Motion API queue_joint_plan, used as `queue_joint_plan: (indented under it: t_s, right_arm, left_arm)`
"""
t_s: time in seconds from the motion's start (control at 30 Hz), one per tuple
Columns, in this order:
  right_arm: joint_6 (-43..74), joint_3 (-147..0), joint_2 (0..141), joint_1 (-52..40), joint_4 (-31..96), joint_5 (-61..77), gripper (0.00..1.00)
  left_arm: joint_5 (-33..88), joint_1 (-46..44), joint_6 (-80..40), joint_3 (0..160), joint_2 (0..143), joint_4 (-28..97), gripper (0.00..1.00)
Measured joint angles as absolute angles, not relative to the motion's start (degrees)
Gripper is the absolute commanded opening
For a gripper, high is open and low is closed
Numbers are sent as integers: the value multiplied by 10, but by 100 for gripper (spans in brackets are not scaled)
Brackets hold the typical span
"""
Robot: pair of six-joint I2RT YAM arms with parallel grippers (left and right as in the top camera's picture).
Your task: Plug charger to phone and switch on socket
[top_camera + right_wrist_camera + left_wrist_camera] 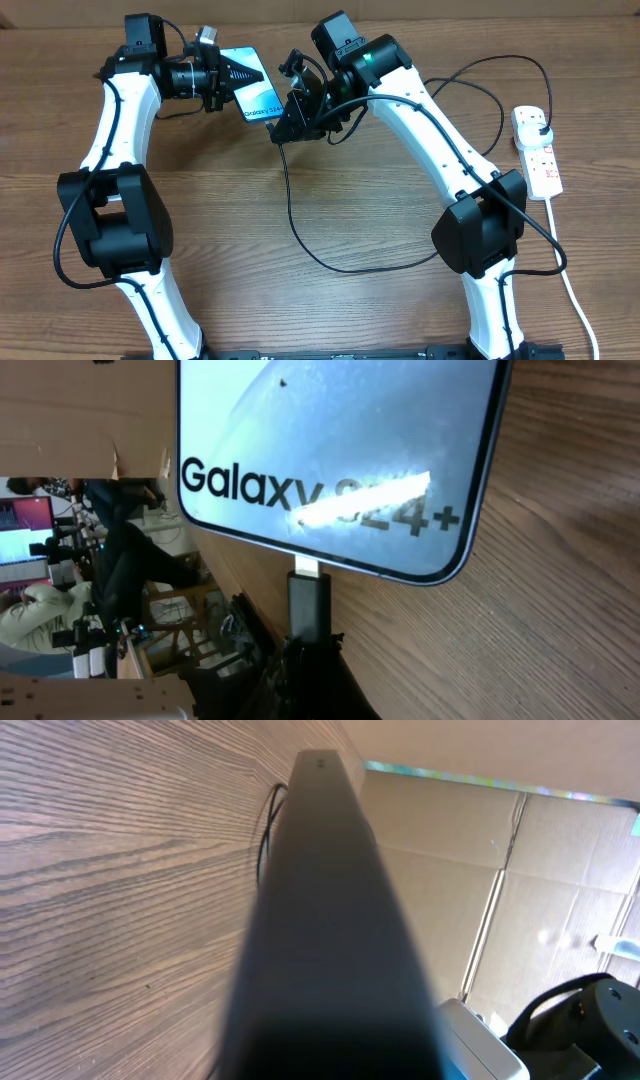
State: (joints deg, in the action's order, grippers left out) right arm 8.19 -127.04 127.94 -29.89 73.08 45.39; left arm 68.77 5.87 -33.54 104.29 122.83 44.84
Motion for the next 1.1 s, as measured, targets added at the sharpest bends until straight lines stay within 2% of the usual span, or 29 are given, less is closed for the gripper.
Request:
queue_joint_plan:
  t_s: [1.1]
  right_arm:
    - [53,-1270,1279,-282,753,465,4]
  left_arm:
    - [670,48,-341,1043,1228,446,4]
